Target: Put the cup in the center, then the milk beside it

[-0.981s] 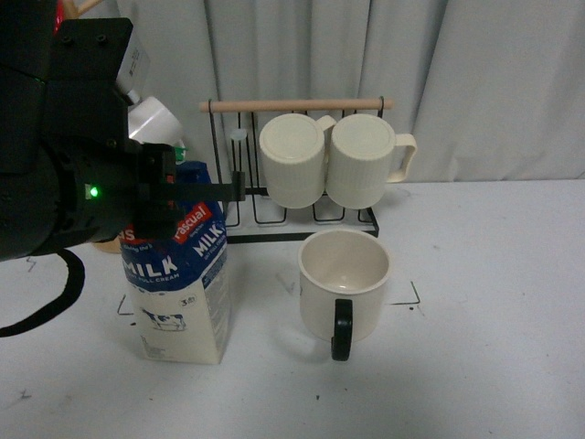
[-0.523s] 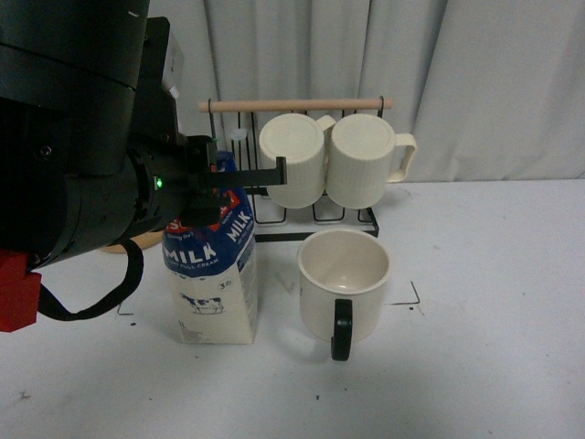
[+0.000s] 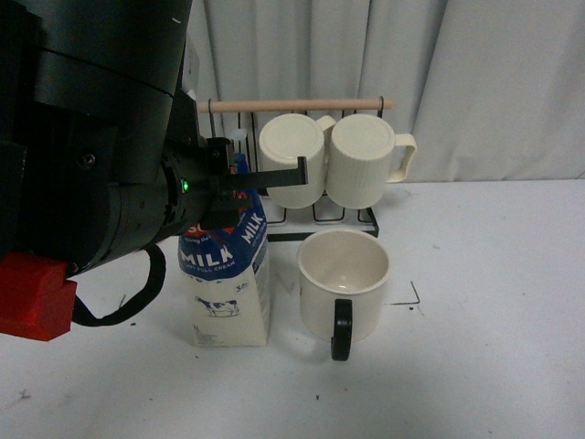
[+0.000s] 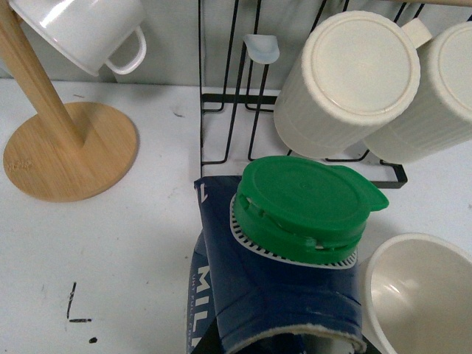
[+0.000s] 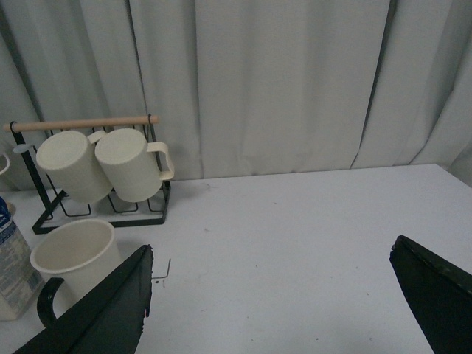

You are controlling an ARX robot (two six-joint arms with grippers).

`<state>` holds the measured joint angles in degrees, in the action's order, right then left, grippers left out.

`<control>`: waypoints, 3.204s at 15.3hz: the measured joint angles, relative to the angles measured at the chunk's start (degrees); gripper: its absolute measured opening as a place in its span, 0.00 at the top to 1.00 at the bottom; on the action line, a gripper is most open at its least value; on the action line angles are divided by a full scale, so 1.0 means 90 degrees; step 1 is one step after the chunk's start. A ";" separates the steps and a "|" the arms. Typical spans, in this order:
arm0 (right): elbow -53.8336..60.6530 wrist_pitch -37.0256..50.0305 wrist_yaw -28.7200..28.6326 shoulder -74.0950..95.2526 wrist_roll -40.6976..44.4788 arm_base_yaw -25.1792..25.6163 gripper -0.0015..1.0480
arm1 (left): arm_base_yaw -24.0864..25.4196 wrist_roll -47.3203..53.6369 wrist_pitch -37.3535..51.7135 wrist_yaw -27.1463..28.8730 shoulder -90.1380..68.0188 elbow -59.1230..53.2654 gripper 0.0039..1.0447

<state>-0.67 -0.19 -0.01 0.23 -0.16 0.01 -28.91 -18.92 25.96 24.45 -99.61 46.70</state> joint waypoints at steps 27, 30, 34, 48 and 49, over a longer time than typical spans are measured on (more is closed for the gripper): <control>0.0000 -0.0002 0.0000 0.0000 0.0000 0.0000 0.06 | 0.2288 0.1914 0.1173 -0.1802 0.4852 -0.3184 0.68; 0.0000 0.0000 0.0000 0.0000 0.0000 0.0000 0.06 | 0.2582 0.2004 0.1222 -0.2057 0.5661 -0.3857 0.98; 0.0000 0.0000 0.0000 0.0000 0.0000 0.0000 0.06 | 0.3198 0.2006 0.0673 -0.2715 0.6887 -0.4595 0.99; 0.0000 0.0000 0.0000 0.0000 0.0000 0.0000 0.06 | 0.3194 0.2008 -0.1231 -0.2715 0.9437 -0.5122 0.99; 0.0000 0.0000 0.0000 0.0000 0.0000 0.0000 0.06 | 0.3194 0.2008 -0.1338 -0.2715 0.9527 -0.5122 0.99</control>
<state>-0.67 -0.19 -0.01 0.23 -0.16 0.01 -0.16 -0.84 13.91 0.01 -13.87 0.60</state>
